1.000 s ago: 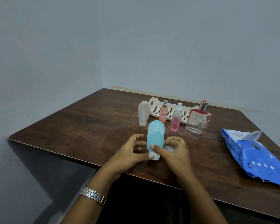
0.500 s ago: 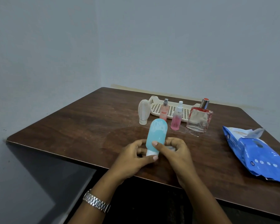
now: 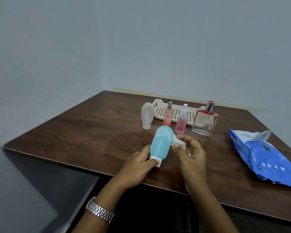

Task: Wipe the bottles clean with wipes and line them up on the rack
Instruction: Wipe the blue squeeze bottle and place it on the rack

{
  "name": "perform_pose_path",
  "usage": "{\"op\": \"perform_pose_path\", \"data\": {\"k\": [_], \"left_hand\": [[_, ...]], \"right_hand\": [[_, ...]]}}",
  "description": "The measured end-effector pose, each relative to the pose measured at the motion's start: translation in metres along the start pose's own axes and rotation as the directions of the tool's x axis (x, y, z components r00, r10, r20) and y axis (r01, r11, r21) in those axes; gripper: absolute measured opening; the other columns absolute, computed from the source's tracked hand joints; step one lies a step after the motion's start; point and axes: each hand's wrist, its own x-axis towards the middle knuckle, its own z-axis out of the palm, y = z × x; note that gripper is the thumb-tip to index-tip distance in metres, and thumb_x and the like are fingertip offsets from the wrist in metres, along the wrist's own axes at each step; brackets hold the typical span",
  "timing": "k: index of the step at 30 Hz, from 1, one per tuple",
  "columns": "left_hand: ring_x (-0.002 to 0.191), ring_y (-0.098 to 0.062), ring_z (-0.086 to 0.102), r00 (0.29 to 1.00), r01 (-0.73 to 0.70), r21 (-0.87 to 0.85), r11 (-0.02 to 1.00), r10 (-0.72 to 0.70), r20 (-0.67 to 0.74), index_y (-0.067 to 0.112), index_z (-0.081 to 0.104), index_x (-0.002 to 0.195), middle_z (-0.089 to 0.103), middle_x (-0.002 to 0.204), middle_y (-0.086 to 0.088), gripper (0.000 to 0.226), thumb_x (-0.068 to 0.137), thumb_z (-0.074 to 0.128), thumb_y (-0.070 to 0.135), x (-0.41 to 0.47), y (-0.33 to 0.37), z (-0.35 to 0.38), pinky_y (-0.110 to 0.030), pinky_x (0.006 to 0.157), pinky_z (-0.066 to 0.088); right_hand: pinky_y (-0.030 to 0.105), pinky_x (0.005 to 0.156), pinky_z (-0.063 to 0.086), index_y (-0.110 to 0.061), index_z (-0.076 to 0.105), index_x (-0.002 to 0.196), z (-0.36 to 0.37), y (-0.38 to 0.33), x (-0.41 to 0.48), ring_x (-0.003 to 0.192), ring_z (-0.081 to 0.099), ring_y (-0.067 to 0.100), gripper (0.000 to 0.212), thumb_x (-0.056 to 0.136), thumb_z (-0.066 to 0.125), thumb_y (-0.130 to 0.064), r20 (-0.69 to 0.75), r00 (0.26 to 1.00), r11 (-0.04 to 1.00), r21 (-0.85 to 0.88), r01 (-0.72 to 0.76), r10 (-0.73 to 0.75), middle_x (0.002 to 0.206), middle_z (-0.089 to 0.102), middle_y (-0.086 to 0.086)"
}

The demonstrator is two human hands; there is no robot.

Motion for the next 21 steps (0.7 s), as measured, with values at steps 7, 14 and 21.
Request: {"op": "perform_pose_path", "data": {"k": [7, 14, 21], "left_hand": [[0.1, -0.006, 0.055, 0.986, -0.037, 0.207, 0.978, 0.069, -0.15, 0.035, 0.043, 0.13, 0.059, 0.107, 0.01, 0.063, 0.079, 0.041, 0.071, -0.006, 0.003, 0.014, -0.035, 0.089, 0.048], [0.099, -0.011, 0.054, 0.978, -0.036, 0.309, 0.95, 0.098, -0.185, 0.029, 0.041, 0.124, 0.058, 0.105, 0.005, 0.043, 0.093, 0.039, 0.058, -0.008, 0.0, 0.018, -0.038, 0.086, 0.047], [0.101, -0.012, 0.053, 0.981, -0.043, 0.325, 0.945, 0.102, -0.166, 0.028, 0.04, 0.126, 0.058, 0.107, 0.005, 0.046, 0.093, 0.037, 0.059, -0.009, -0.002, 0.016, -0.038, 0.088, 0.046]], "right_hand": [[0.018, 0.078, 0.051, -0.017, 0.072, 0.089, 0.0, -0.006, -0.004, 0.093, 0.066, 0.01, 0.018, 0.081, 0.068, 0.0, 0.047, 0.987, 0.978, -0.137, 0.158, -0.153, 0.094, 0.071, 0.0], [0.012, 0.077, 0.049, -0.017, 0.073, 0.093, -0.008, -0.008, -0.01, 0.09, 0.062, -0.002, 0.027, 0.078, 0.068, 0.005, 0.15, 0.903, 0.785, -0.449, 0.426, -0.403, 0.093, 0.067, -0.012], [0.0, 0.078, 0.041, -0.012, 0.073, 0.096, -0.007, -0.017, 0.007, 0.093, 0.056, -0.01, 0.023, 0.08, 0.068, 0.003, 0.17, 0.877, 0.69, -0.558, 0.461, -0.449, 0.098, 0.065, -0.007]]}}
